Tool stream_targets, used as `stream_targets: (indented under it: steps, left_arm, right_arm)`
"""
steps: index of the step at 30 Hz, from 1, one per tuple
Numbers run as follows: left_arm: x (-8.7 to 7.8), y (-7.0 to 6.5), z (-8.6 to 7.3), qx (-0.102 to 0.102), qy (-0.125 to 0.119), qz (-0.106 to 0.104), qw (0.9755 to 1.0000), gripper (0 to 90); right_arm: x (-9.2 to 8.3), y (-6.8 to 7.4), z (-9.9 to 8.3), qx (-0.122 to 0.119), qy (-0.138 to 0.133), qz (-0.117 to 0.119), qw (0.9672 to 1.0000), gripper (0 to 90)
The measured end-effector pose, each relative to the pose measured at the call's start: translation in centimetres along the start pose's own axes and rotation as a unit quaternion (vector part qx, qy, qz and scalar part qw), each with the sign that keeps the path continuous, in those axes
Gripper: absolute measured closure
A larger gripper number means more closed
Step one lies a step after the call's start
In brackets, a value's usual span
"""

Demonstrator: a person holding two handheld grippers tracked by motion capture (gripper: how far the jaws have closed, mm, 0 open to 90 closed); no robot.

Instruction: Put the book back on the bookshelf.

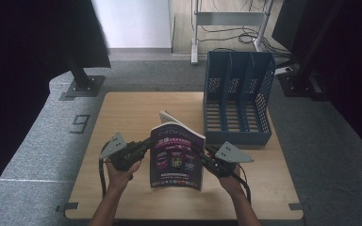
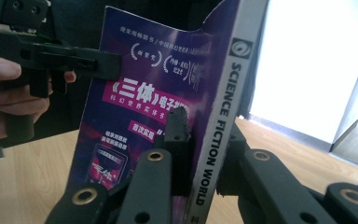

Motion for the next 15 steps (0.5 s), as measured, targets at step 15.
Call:
stream_targets:
  steps: [15]
  left_arm:
    - [-0.2, 0.1, -0.2, -0.005, 0.001, -0.006, 1.0000, 87.4]
  right_arm:
    - [1.1, 0.3, -0.1, 0.014, 0.051, 0.029, 0.9982, 69.8]
Point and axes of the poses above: each handheld gripper's, and its own axes: x roughly forward along the jaws, z roughly out of its top, y roughly to its left, the point moved 3 cm from there along x, roughly forward along the jaws, and after that the axes turned 7 degrees about -y, right-handed, at the moved point
